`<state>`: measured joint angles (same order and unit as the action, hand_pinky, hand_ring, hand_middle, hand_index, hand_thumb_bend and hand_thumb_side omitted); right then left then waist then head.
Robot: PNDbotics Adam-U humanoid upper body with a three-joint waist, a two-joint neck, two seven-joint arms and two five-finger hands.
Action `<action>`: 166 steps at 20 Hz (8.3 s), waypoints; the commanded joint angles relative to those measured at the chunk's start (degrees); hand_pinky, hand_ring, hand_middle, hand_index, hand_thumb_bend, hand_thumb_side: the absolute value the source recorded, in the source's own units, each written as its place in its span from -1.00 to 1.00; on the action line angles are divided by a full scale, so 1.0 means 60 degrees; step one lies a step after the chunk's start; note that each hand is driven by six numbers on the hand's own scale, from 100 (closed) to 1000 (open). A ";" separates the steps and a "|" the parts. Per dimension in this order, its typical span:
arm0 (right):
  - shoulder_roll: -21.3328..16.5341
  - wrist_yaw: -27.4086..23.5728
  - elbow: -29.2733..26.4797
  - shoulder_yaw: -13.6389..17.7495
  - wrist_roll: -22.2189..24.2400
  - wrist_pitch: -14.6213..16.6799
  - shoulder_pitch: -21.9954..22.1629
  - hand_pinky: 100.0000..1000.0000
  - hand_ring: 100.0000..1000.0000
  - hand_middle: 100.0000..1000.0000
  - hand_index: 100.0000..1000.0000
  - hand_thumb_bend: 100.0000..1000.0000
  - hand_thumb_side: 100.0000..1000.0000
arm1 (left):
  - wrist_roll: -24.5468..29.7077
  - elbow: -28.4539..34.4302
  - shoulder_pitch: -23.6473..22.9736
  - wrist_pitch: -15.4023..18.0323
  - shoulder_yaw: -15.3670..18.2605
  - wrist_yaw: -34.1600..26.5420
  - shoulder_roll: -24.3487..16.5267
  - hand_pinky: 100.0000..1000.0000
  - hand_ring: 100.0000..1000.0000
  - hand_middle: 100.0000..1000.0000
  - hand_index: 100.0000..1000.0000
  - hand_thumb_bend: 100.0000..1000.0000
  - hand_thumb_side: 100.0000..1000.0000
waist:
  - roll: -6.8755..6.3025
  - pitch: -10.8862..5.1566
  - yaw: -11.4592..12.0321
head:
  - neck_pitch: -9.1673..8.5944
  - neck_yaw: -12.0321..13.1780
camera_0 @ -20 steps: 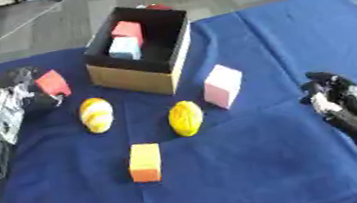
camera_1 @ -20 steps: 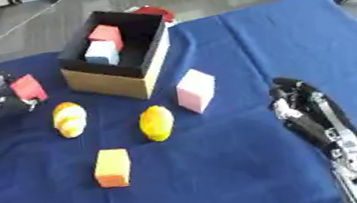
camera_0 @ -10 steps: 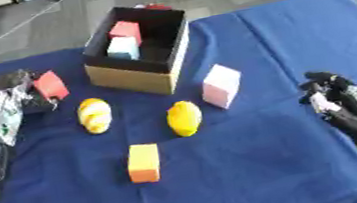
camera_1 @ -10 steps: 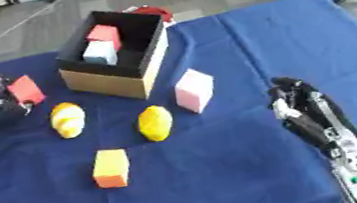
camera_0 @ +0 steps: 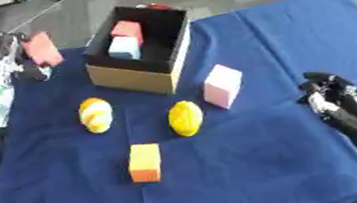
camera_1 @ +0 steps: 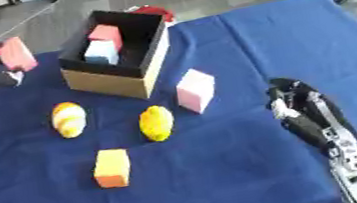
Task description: Pick up objects on the table and place them in the box.
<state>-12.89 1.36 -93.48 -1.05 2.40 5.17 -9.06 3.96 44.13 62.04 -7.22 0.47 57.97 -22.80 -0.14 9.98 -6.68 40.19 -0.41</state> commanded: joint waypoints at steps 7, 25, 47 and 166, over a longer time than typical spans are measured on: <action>-0.0136 0.0017 -0.0057 0.0022 0.0089 0.0036 -0.0097 0.42 0.15 0.26 0.60 -1.00 -0.33 | 0.0628 0.0930 0.0535 0.0846 -0.0920 -0.0396 0.0625 0.41 0.14 0.02 0.38 -0.89 -0.86 | 0.0069 -0.0172 -0.0087 | -0.0110 -0.0076; -0.0088 0.0013 -0.0053 0.0019 0.0110 0.0025 -0.0127 0.42 0.15 0.26 0.60 -1.00 -0.33 | 0.0961 0.0259 0.0403 0.1494 -0.1066 0.0651 0.1386 0.58 0.45 0.56 0.94 -0.28 0.03 | 0.0113 -0.0153 -0.0171 | -0.0174 -0.0114; -0.0189 0.0072 -0.0036 0.0087 0.0073 0.0020 -0.0057 0.42 0.15 0.26 0.59 -1.00 -0.33 | 0.5006 0.4015 -0.0979 0.4106 -0.2060 -0.3030 -0.1819 0.59 0.42 0.44 0.77 -0.24 -0.40 | -0.0029 -0.0229 0.0151 | -0.0103 -0.0459; -0.2929 0.6316 0.7665 -0.4912 0.5712 0.4756 -0.7993 0.97 1.00 1.00 1.00 -0.48 -1.00 | 0.1434 0.9768 -0.7251 0.1159 -0.0895 -0.6826 0.0053 0.47 0.30 0.21 0.71 -1.00 0.24 | 0.0289 -0.0456 0.0769 | -0.0039 -0.1957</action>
<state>-29.61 37.30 -48.79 -31.76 35.01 32.28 -56.48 12.23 101.09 18.12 0.34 -5.48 18.37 -20.77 0.98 8.82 -1.92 39.86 -12.26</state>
